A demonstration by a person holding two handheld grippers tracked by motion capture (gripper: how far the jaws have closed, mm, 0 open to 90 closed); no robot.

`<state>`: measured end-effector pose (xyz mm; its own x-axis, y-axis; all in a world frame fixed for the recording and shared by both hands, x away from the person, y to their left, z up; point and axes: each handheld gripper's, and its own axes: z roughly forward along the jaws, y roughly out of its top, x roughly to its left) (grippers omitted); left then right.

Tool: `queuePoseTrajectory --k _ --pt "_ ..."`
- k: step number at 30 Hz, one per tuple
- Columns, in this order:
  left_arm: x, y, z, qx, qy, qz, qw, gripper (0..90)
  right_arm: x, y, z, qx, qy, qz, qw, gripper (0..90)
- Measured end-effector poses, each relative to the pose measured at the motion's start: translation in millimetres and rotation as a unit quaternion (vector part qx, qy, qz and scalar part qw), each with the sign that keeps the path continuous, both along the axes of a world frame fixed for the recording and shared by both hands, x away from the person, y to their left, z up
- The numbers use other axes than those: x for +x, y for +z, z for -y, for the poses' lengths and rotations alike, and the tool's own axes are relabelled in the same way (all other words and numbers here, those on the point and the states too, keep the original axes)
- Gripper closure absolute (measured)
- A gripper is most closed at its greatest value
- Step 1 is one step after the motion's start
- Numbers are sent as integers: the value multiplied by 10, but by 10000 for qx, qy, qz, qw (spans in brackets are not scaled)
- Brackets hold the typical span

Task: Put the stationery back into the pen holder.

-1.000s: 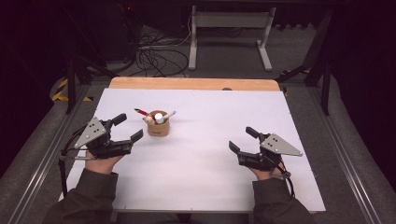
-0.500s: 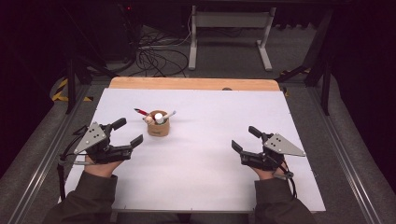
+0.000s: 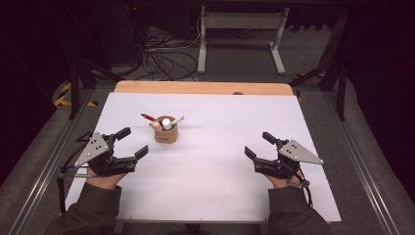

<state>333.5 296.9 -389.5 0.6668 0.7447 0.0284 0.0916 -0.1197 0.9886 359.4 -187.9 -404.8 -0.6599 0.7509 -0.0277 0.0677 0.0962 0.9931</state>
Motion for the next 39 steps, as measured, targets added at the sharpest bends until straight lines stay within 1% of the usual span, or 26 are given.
queuePoseTrajectory --k 2,3,7,12,15,19,21,27,30,34,37,39 --pt "-12 -5 -1 23 -10 12 10000 137 4 1 6 -2 -8 28 10000 192" --pt "-20 -10 3 -5 -12 -6 10000 137 4 2 9 -4 -8 28 10000 192" --pt "-39 -32 5 55 -45 -27 10000 128 6 4 13 5 -1 21 10000 192" --pt "-74 -48 7 32 -67 -32 10000 126 11 7 24 11 14 34 10000 192" --pt "-93 -51 6 40 -78 -43 10000 125 12 8 38 12 -29 43 10000 192" --pt "-121 -70 3 44 -110 -59 9999 122 8 4 42 56 -21 -10 10000 192" --pt "-132 -78 -1 58 -106 -72 9999 122 9 3 46 25 -22 -18 10000 192" --pt "-137 -109 -24 88 -102 -89 9999 121 18 -4 58 12 -37 6 10000 192" --pt "-157 -121 -13 64 -121 -90 9999 121 22 -8 56 25 -23 13 10000 192" --pt "-154 -124 -10 105 -142 -90 9998 120 24 -16 57 4 -40 -36 10000 192" --pt "-152 -128 -22 125 -123 -88 9998 119 25 -18 53 7 -22 -10 10000 192" --pt "-155 -134 -34 85 -116 -118 9998 117 26 -18 53 2 -23 -13 10000 193"
